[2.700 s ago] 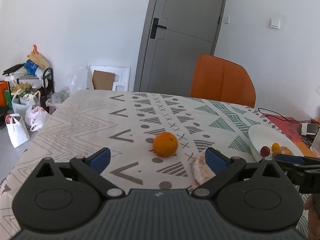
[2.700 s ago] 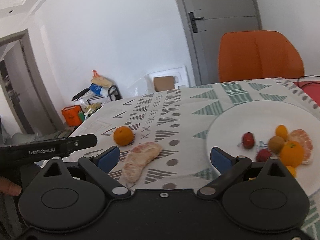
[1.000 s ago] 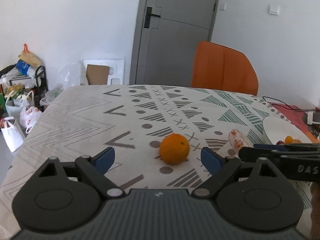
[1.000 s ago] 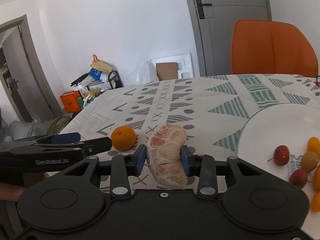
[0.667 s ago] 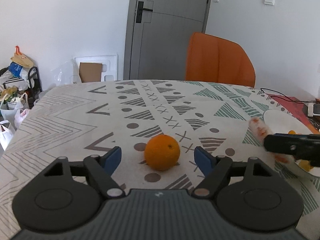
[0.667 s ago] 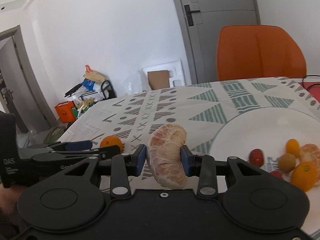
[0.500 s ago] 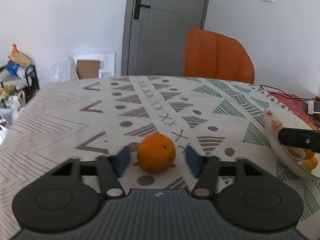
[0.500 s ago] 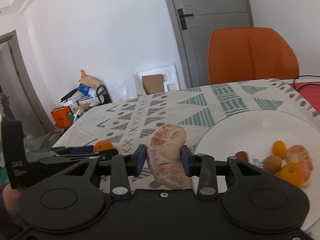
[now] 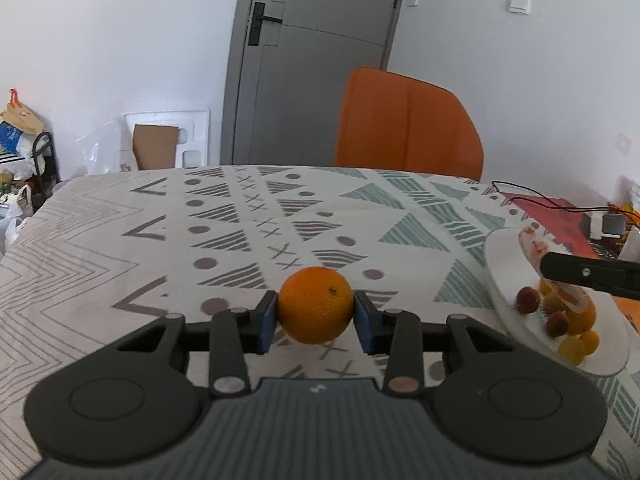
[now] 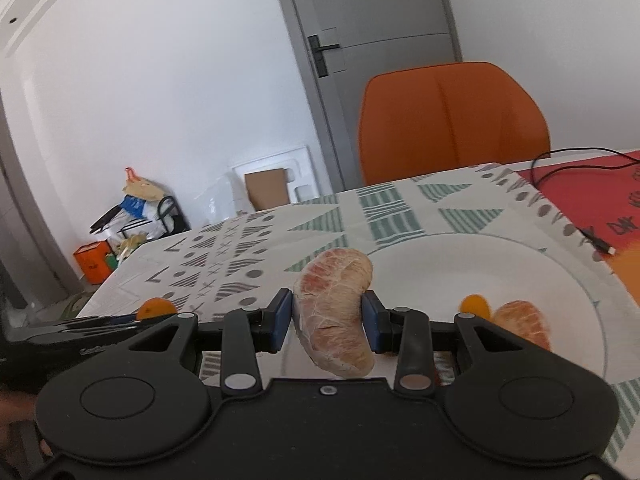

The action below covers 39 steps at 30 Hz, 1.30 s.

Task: Organize fruits
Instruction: 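Carry the pomelo segment and large orange onto the white plate and open both grippers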

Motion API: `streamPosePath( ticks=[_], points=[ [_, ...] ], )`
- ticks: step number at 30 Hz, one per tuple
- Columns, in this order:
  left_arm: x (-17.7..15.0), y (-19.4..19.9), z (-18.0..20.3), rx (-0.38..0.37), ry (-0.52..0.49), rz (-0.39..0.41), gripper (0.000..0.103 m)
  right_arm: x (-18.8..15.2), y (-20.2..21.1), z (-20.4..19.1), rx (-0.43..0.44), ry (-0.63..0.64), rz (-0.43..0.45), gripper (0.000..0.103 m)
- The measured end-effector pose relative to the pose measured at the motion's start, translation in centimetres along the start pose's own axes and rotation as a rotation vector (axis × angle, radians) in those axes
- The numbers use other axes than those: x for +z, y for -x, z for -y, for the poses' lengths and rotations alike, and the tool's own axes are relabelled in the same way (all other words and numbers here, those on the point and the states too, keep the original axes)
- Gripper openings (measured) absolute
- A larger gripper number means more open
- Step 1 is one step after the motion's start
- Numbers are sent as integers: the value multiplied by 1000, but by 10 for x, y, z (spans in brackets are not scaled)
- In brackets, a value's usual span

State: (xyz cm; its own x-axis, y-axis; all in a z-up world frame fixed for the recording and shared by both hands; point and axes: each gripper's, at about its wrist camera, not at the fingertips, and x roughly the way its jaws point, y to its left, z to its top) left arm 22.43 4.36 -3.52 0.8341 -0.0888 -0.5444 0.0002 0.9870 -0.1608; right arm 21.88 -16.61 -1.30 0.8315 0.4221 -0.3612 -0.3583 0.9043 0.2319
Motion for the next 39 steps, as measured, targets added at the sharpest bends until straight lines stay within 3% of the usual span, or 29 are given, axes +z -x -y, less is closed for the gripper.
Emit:
streamPosePath(
  ticks=[15, 17, 19, 20, 39],
  points=[
    [11, -1, 37, -64, -36, 25, 39, 4, -3, 31, -52, -31, 20, 36],
    [12, 0, 42, -74, -40, 27, 39, 5, -4, 36, -54, -33, 28, 40],
    [13, -1, 47, -84, -48, 28, 39, 6, -2, 39, -63, -35, 49, 54],
    [14, -2, 50, -89, -52, 28, 39, 7, 1, 40, -78, -36, 57, 54],
    [19, -12, 115, -195, -142, 29, 39, -8, 40, 80, -98, -132, 74, 54]
  ],
)
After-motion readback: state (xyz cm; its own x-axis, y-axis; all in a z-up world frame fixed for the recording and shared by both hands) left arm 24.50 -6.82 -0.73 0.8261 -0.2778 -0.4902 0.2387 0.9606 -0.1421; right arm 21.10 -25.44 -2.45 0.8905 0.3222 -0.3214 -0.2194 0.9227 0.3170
